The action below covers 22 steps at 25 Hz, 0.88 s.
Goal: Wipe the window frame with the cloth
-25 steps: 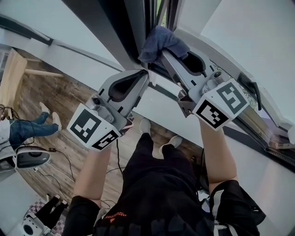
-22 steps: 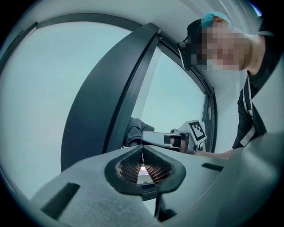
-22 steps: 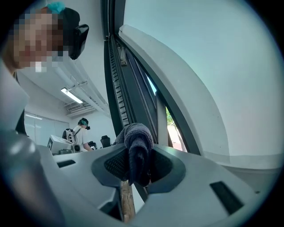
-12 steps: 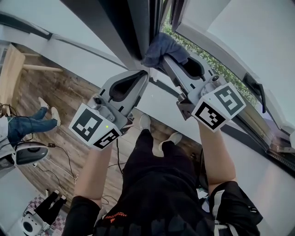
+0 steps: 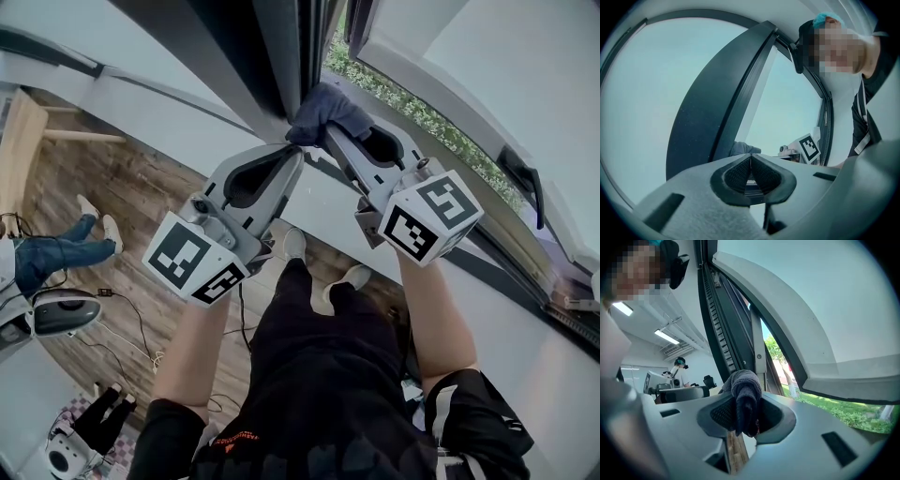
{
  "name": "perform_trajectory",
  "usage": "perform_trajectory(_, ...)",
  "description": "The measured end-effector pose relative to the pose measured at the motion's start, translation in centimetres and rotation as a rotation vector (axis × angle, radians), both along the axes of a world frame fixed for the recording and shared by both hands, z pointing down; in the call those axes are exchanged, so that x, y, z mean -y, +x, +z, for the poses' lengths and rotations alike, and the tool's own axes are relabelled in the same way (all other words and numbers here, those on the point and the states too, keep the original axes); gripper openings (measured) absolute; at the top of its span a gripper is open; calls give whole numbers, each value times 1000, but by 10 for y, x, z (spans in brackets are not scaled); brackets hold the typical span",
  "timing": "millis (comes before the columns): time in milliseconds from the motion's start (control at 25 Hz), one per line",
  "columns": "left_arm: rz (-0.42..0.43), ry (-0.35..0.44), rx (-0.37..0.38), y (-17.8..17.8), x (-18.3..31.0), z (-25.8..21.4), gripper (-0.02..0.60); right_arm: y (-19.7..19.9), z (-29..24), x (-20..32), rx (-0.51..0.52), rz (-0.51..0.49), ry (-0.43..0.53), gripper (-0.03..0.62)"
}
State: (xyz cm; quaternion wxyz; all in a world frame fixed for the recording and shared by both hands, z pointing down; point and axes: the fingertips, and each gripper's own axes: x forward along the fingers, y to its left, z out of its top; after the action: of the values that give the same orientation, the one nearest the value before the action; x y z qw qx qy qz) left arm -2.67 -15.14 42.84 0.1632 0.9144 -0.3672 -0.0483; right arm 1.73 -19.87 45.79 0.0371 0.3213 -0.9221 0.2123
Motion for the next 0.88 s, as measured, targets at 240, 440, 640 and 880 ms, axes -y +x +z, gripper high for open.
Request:
perform_trajectory(240,-4,-19,-1,-2,-7,8,18,-4,13,-4,-66,10,-1,103)
perform_trajectory(440,-3,-29,-3,-1,-11,13,18,-4,30,-5,-135,16,-15,103)
perform_trajectory(640,-1,-38,-4,-3,-13,17,18,-4,45,-4,-168,24,-44,103)
perform_trajectory(880,6,-59,-7,-5,-15,25,19,-4,56,-3,-211,33,-59,103)
